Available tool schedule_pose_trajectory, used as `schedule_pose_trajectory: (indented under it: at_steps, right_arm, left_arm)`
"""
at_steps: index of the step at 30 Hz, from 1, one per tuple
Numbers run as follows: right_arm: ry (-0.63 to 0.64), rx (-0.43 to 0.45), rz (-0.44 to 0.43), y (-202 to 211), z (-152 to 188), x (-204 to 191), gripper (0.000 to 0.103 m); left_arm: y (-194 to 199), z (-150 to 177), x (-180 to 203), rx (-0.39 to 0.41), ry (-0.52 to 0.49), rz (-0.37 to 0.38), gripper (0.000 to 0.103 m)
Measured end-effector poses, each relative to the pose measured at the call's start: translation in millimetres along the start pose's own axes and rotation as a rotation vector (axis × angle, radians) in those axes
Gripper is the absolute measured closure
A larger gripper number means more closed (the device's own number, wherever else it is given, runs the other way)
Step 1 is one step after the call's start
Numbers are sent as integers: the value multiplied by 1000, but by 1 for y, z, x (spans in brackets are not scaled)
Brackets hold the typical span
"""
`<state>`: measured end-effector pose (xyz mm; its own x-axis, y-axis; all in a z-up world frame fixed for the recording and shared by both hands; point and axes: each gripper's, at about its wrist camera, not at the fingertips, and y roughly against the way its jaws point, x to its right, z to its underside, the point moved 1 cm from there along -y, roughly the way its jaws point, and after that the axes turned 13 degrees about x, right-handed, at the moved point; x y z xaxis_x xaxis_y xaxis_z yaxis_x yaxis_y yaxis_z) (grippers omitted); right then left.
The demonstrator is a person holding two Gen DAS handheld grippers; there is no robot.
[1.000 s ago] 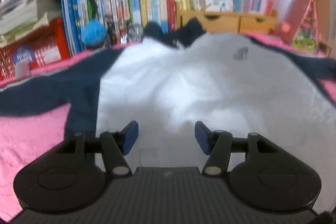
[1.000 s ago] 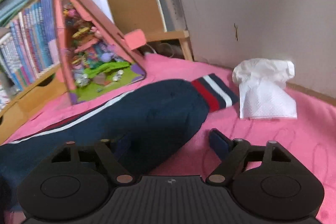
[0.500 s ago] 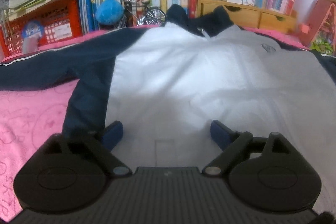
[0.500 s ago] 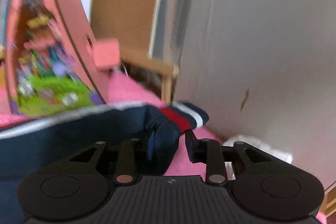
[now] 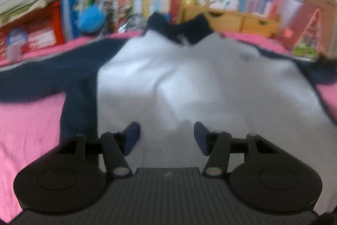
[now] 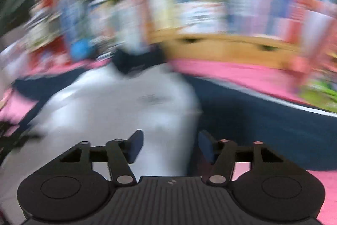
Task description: Fold clothes
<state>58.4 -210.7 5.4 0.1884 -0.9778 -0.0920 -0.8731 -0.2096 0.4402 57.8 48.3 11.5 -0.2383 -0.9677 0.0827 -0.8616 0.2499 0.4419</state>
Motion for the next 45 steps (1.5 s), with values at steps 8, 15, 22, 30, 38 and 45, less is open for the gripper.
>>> schedule_pose_trajectory:
  at_steps: [8,15,22,30,38,45]
  right_arm:
    - [132,-114,-50,-88,1,-90,63]
    - [78,16,136,-114,21,-81,64]
    - [74,45,163,-108,29,-80,59]
    - [87,45,196,-117,31,-82,52]
    - [173,48,249,-118,32,-95,47]
    - [209,50,279,-120,31,-100,46]
  left_arm:
    - [-84,-34,23,-23,-56,90,64]
    - [-193,-51,57,-42,-233,91,66]
    - [-281,-83,39,9,-162,-35,59]
    - [-236,-100,67,102,-202,104,75]
    - [-249,-59,119,-34,-423,341,77]
    - [-322,-90,122,2,-341,92,69]
